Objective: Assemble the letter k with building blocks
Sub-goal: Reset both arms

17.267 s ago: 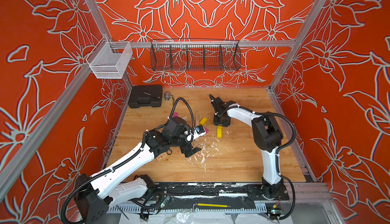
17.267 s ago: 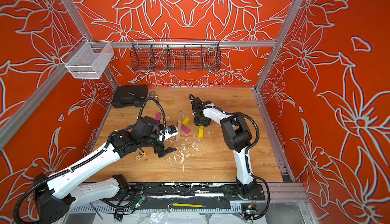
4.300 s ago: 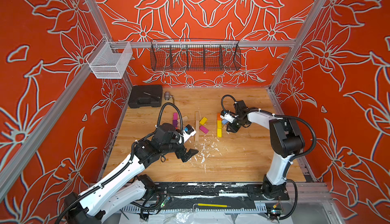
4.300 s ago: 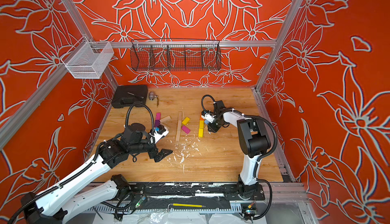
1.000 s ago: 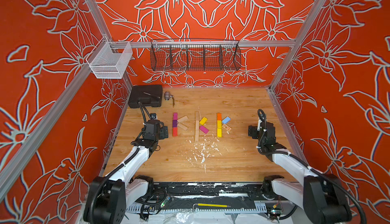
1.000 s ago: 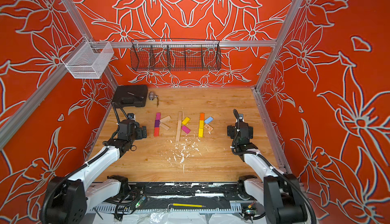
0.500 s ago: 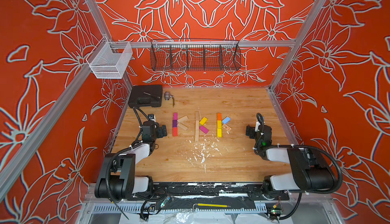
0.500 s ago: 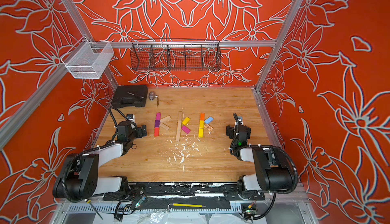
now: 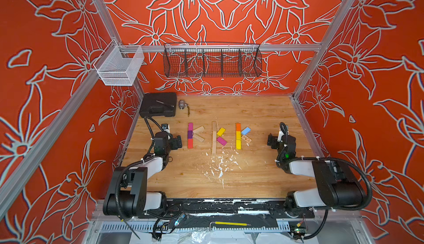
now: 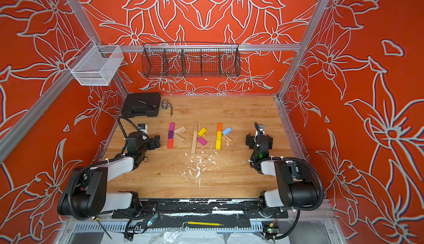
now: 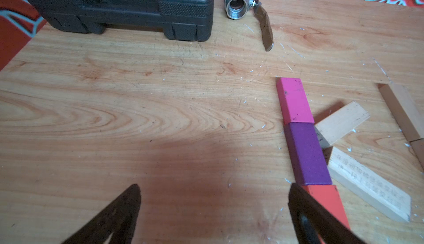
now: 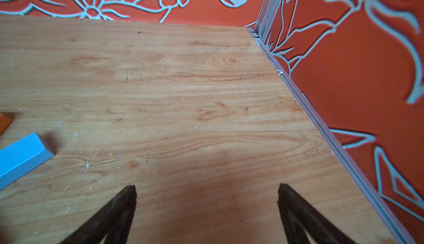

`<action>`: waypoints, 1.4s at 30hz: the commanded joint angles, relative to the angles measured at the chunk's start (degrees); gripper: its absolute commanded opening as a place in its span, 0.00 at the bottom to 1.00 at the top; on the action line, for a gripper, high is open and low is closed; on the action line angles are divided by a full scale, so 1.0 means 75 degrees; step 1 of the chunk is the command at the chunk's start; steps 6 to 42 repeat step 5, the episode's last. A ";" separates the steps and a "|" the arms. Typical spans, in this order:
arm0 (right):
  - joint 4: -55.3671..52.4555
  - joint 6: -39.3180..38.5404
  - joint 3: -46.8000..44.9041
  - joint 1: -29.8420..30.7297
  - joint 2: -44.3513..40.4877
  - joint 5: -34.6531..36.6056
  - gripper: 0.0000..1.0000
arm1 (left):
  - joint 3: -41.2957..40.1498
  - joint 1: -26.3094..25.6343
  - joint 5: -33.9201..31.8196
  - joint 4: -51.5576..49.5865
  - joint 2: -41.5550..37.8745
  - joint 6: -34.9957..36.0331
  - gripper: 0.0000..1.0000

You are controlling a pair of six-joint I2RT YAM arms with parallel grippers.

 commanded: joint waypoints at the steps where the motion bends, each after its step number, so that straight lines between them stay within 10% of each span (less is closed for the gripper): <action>1: -0.0009 0.0140 0.0169 0.0022 -0.0012 0.0094 0.98 | 0.0033 0.0039 0.0078 0.0199 -0.0026 0.0073 0.97; 42: 0.0093 0.0175 0.0081 0.0020 -0.0102 0.0195 0.97 | 0.0038 0.0041 0.0078 0.0195 -0.0032 0.0073 0.97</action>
